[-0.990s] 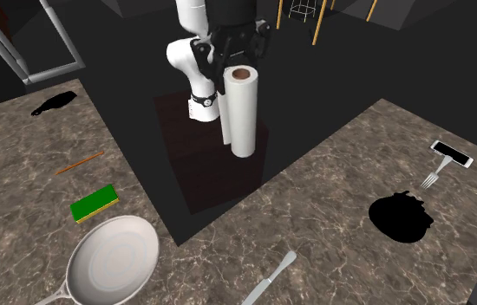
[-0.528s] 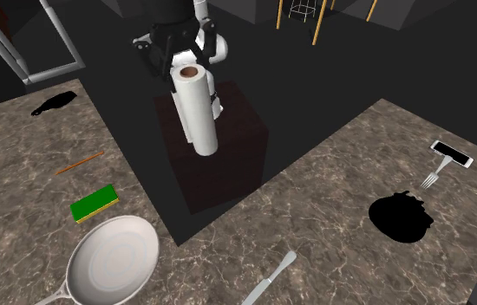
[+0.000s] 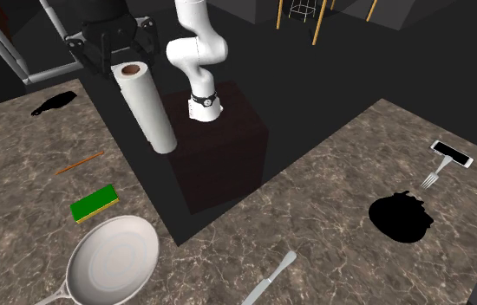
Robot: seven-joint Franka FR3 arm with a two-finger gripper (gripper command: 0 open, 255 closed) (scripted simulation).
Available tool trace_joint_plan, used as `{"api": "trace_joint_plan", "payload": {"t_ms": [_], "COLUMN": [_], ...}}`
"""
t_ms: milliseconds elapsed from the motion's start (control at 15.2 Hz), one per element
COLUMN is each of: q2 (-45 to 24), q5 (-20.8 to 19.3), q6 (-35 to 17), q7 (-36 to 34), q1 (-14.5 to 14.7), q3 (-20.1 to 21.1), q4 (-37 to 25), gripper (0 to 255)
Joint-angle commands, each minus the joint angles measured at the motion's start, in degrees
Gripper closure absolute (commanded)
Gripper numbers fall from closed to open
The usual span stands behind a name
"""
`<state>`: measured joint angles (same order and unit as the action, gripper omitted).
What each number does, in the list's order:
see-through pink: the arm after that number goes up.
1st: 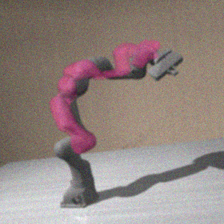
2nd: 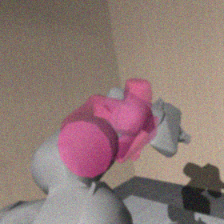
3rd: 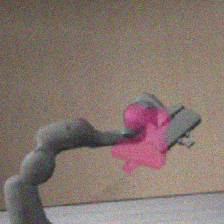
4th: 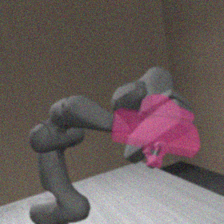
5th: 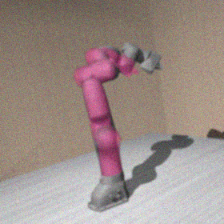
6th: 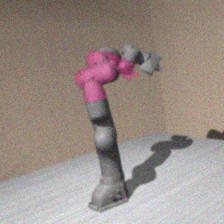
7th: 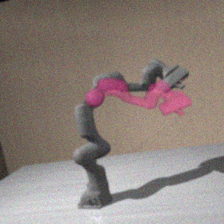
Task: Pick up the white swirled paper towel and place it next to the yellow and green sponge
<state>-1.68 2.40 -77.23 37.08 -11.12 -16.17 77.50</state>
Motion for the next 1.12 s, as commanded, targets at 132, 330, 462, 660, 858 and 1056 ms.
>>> {"api": "trace_joint_plan", "payload": {"t_ms": [132,330,462,660,858,1056], "q2": [-1.34,-3.0,-4.51,-7.44,-6.9,-5.36], "q5": [0.31,0.86,1.45,2.72,2.46,1.75], "q6": [0.43,1.06,1.61,2.73,0.87,-2.13], "q7": [6.09,10.62,13.7,18.36,19.04,18.73], "q1": [-3.17,-5.69,-7.56,-10.73,-10.97,-10.42], "q3": [-2.9,-5.08,-6.49,-8.5,-8.7,-8.5], "q4": [-1.49,-3.5,-5.34,-8.95,-6.57,-2.17], "gripper": [255,255,255,255,255,255]}}
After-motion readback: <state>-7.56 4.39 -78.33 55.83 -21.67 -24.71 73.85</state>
